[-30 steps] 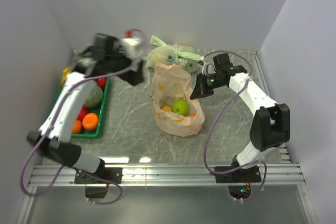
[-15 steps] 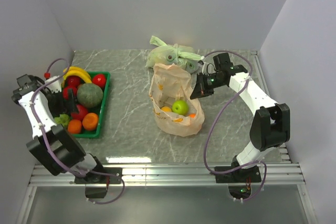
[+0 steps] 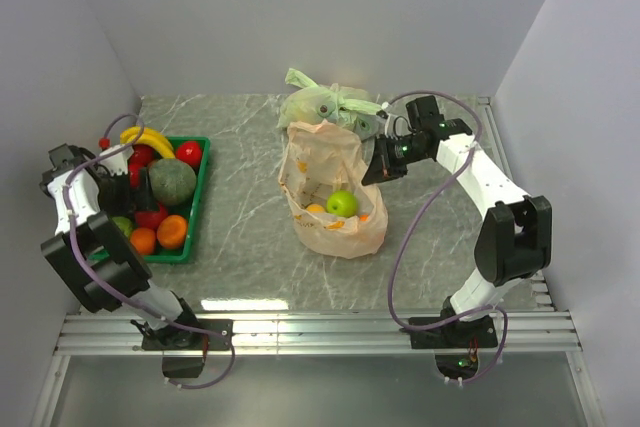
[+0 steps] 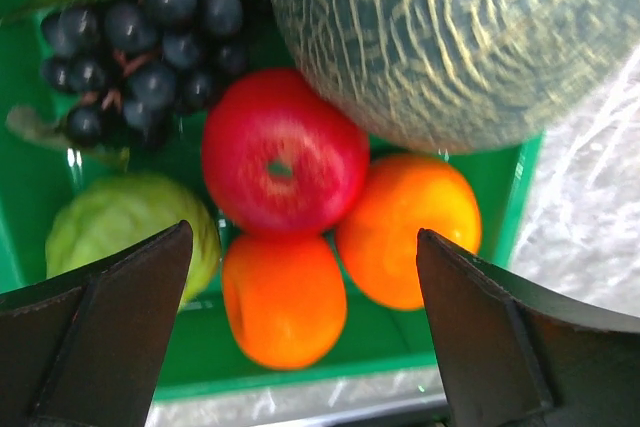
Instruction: Place the fake fruits into the plastic bag and tie a complex knot
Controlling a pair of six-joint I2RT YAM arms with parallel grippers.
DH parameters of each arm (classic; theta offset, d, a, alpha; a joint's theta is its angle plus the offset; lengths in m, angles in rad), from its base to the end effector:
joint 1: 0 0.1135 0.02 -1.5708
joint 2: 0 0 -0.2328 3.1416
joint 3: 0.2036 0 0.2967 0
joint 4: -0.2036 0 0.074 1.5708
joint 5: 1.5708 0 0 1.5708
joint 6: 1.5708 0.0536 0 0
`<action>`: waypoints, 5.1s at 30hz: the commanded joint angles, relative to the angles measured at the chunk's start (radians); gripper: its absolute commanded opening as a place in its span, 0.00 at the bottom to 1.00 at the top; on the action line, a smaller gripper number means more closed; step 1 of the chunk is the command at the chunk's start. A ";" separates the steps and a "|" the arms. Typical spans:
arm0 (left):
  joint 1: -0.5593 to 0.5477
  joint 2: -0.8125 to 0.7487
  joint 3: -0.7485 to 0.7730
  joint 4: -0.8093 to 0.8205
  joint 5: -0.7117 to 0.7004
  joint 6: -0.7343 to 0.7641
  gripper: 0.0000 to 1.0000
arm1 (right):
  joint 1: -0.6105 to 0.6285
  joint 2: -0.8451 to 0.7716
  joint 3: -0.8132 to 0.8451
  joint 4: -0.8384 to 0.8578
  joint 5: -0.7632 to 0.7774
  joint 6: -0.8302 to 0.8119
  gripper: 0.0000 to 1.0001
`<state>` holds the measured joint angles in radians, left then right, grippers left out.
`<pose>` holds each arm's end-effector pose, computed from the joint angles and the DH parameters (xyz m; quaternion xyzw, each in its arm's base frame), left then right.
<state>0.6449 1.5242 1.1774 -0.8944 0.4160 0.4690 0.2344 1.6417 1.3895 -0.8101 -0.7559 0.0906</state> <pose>0.2868 0.1887 0.1873 -0.0510 0.9644 -0.0881 0.2439 0.3687 0.1258 0.2326 -0.1572 0.8906 0.3903 0.1729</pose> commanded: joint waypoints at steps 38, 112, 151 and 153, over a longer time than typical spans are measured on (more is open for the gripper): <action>-0.267 -0.131 0.365 -0.144 0.071 -0.013 0.68 | -0.014 0.009 0.034 0.018 -0.025 0.004 0.00; -0.013 0.272 0.285 -0.137 -0.022 0.961 0.88 | -0.020 0.012 0.065 -0.006 0.000 0.015 0.00; -0.027 0.366 0.301 -0.086 -0.006 0.827 0.04 | -0.021 0.009 0.065 -0.009 -0.008 0.018 0.00; -0.019 0.350 0.353 -0.141 0.019 0.816 0.03 | -0.021 0.010 0.071 -0.008 -0.011 0.018 0.00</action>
<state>0.6071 1.9533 1.4471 -0.9569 0.3969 1.3216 0.2195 1.6596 1.4082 -0.8131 -0.7490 0.1070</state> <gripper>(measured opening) 0.118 0.008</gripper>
